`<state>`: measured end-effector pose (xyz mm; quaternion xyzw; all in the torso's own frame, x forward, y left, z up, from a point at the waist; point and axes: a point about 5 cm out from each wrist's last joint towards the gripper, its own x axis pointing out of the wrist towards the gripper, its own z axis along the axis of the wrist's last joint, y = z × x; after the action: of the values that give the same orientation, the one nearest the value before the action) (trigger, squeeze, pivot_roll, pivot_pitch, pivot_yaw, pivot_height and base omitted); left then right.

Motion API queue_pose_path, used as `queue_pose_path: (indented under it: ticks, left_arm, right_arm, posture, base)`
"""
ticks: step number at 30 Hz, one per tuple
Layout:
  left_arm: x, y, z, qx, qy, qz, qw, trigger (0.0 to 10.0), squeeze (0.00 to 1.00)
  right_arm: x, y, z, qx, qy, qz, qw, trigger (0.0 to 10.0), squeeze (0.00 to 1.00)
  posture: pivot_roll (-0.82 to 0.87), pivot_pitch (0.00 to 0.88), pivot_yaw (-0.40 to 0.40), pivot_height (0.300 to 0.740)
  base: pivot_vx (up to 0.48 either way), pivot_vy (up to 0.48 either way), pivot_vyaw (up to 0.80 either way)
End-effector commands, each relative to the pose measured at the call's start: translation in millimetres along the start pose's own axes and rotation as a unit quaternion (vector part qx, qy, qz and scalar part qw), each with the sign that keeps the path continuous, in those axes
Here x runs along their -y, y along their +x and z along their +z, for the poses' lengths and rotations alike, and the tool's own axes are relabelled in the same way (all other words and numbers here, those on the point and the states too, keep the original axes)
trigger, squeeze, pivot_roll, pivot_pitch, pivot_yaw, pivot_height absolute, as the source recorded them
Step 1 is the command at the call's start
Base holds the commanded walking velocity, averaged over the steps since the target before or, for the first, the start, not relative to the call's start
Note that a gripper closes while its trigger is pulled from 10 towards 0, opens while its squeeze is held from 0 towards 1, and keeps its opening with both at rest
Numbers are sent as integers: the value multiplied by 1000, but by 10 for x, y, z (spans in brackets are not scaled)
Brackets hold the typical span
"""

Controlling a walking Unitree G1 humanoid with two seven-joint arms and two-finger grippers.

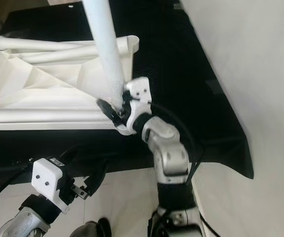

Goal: Building children table

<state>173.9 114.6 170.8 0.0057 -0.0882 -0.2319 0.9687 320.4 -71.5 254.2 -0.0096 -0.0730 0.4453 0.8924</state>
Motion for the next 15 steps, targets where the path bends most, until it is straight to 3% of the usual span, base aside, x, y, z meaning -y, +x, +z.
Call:
queue_pose_path:
  ticks: [1,2,3,5,15]
  left_arm:
    - [17,-36,-5,-5,-8,4,1000,10000,0]
    - [17,-36,-5,-5,-8,4,1000,10000,0]
    - [24,-47,7,-5,-8,5,1000,10000,0]
    - [25,-51,11,-4,-8,6,1000,10000,0]
    - [36,-73,17,-6,-12,5,1000,10000,0]
  right_arm:
    - [-101,70,64,15,-14,93,995,10000,1000]
    - [-101,70,64,15,-14,93,995,10000,1000]
    - [-76,85,50,-10,-76,172,982,10000,0]
    - [-60,90,15,-26,-99,196,975,10000,0]
    - [-10,202,116,-28,-59,326,943,10000,0]
  posture:
    - [30,270,52,740]
    - [30,270,52,740]
    - [36,284,49,740]
    - [36,284,49,740]
    - [27,291,50,740]
  base:
    - [0,0,0]
    - [0,0,0]
    - [0,0,0]
    - [0,0,0]
    - [0,0,0]
